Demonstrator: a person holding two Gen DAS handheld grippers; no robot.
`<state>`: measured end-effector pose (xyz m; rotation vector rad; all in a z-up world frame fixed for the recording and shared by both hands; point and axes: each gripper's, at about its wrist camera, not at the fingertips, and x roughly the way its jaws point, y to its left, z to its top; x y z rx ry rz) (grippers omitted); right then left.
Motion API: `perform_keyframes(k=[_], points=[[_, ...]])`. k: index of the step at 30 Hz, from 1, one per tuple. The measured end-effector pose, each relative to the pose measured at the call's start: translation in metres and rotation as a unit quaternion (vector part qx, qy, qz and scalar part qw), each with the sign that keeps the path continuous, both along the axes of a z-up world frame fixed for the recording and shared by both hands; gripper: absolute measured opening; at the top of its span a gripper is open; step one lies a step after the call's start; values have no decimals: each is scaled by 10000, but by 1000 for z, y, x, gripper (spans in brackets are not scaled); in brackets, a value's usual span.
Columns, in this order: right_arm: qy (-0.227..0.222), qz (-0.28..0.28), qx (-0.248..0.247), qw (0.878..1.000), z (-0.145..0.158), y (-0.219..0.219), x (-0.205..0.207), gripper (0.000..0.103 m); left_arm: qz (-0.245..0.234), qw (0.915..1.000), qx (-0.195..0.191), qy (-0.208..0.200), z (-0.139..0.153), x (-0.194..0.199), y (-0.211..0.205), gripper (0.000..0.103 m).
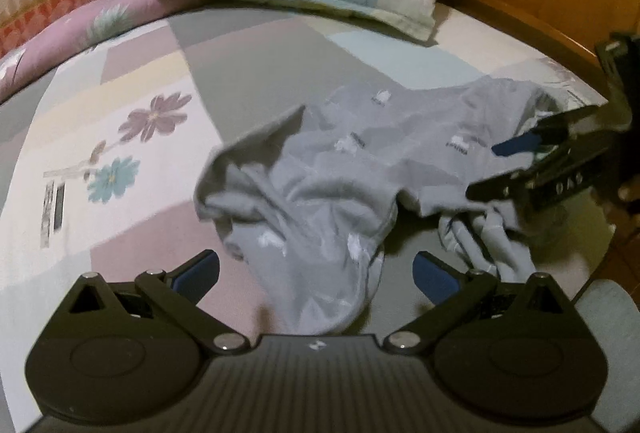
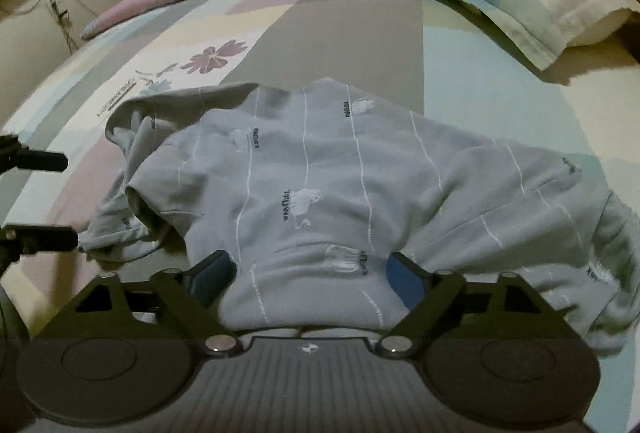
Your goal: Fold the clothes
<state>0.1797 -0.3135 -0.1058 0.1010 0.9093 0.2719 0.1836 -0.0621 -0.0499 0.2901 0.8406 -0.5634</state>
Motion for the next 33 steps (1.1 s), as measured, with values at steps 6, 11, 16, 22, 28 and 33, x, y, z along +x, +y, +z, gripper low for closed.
perform_keyframes(k=[6, 11, 16, 22, 28, 33], points=[[-51, -117, -102, 9999, 3, 6, 3, 94, -575, 9982, -70, -134, 16, 51, -18, 102], [-129, -70, -310, 9994, 8, 13, 21, 103, -1220, 9925, -2, -40, -6, 109, -55, 101], [288, -368, -264, 9986, -3, 12, 43, 103, -1592, 9872, -32, 39, -31, 145, -80, 94], [633, -799, -419, 9939, -6, 22, 54, 103, -1861, 9808, -110, 577, -29, 169, -101, 88], [1162, -1214, 179, 9856, 23, 15, 55, 103, -1829, 9741, 230, 1310, -19, 190, -133, 84], [1305, -1453, 805, 9774, 57, -18, 46, 103, -1288, 9750, 559, 1722, -16, 212, -158, 76]])
